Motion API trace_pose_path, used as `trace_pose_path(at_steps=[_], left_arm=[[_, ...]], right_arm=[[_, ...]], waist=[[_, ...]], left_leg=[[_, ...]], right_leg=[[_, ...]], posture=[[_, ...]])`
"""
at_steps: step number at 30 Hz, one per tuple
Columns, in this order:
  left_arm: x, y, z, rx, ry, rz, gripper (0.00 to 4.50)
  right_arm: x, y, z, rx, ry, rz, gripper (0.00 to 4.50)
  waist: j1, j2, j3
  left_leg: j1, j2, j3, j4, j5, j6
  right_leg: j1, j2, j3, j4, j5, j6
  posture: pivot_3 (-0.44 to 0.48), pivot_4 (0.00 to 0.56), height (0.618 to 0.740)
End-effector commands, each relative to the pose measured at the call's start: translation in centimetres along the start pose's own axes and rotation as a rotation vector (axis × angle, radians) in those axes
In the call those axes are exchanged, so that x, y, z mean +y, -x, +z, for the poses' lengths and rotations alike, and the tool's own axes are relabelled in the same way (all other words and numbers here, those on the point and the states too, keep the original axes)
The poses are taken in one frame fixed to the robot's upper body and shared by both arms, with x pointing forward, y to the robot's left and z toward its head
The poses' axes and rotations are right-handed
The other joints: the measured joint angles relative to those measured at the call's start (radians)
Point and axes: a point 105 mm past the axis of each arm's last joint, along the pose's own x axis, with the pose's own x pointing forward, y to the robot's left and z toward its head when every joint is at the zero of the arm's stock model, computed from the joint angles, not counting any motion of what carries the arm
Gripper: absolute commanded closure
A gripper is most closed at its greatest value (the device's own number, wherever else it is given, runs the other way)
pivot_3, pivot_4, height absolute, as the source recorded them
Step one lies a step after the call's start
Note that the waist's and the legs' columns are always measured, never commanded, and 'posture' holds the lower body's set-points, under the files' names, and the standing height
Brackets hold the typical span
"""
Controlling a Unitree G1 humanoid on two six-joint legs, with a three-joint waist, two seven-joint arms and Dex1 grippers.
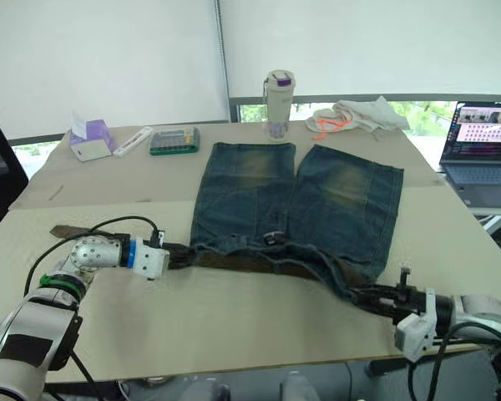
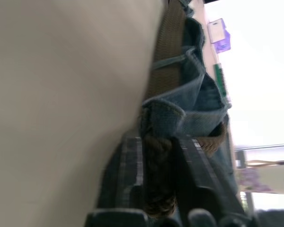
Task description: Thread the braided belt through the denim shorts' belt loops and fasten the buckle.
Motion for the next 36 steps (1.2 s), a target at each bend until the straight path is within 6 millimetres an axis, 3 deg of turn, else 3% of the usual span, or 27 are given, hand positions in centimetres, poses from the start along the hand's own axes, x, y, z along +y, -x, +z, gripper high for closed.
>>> trace_pose_path(at_steps=[1,6,7,11,15,20,26,29,36], left_arm=[[1.0,1.6,-0.8,-0.005,0.173,0.054,1.7],[1.9,3.1,-0.8,-0.051,0.284,0.072,0.04],[1.9,3.3,-0.7,-0.062,0.298,0.058,0.0],[1.9,4.1,-0.4,-0.113,0.372,0.019,0.0],[2.5,5.1,-0.4,-0.104,0.407,0.017,0.0],[3.0,5.9,-0.7,-0.088,0.454,0.033,0.0],[6.4,5.2,1.3,-0.251,0.567,0.087,0.0],[7.3,4.7,2.4,-0.331,0.635,0.082,0.0],[9.6,0.0,7.8,-0.62,0.776,0.027,0.0]], right_arm=[[-0.8,1.8,-0.2,0.041,-0.045,-0.047,1.89],[-0.5,3.4,-0.4,0.089,-0.125,-0.047,0.19],[-0.7,3.5,-0.4,0.098,-0.14,-0.064,0.03],[-3.6,3.8,-1.5,0.136,-0.251,-0.249,0.03],[-7.5,3.7,-3.4,0.143,-0.543,-0.386,0.03],[-9.8,1.6,-2.0,0.029,-0.907,-0.362,0.03],[-10.6,-1.6,1.1,-0.094,-1.306,-0.218,0.03],[-10.3,-2.4,1.7,-0.088,-1.364,-0.158,0.03],[-9.6,-5.4,0.9,-0.083,-1.442,-0.126,0.03]], waist=[[-0.004,0.0,0.0],[-0.007,-0.001,0.0],[-0.008,-0.001,0.0],[-0.008,-0.001,0.0],[-0.006,-0.001,0.0],[0.004,0.0,0.0],[0.029,0.0,0.0],[0.031,0.0,0.0],[0.03,0.0,0.0]], left_leg=[[0.001,0.0,0.001,0.0,0.0,0.0],[0.003,0.001,0.004,0.0,-0.002,0.003],[0.003,0.001,0.005,0.0,-0.002,0.004],[0.003,0.002,0.006,0.001,-0.002,0.004],[0.004,0.004,0.005,0.002,-0.003,0.005],[0.003,0.005,0.0,0.002,-0.003,0.006],[-0.002,0.003,-0.005,0.006,-0.003,0.006],[-0.008,0.003,-0.007,0.011,-0.003,0.006],[-0.013,0.002,-0.014,0.014,-0.003,0.006]], right_leg=[[0.0,0.0,0.0,0.0,0.0,0.0],[0.001,0.002,0.005,0.001,-0.001,-0.001],[0.001,0.002,0.005,0.001,-0.001,-0.001],[0.001,0.002,0.008,0.001,-0.001,-0.001],[0.004,0.002,0.008,0.001,-0.001,0.0],[0.002,0.002,0.008,0.002,-0.001,0.0],[-0.001,0.001,0.004,0.003,-0.001,0.0],[-0.003,0.001,-0.003,0.003,-0.001,0.0],[-0.004,0.001,-0.008,0.003,-0.001,0.0]], posture=[[0.0,0.15,0.74],[0.0,0.15,0.74],[0.0,0.15,0.74],[0.0,0.15,0.74],[0.0,0.15,0.74],[0.0,0.15,0.74],[0.0,0.15,0.74],[0.0,0.15,0.74],[0.0,0.15,0.74]])
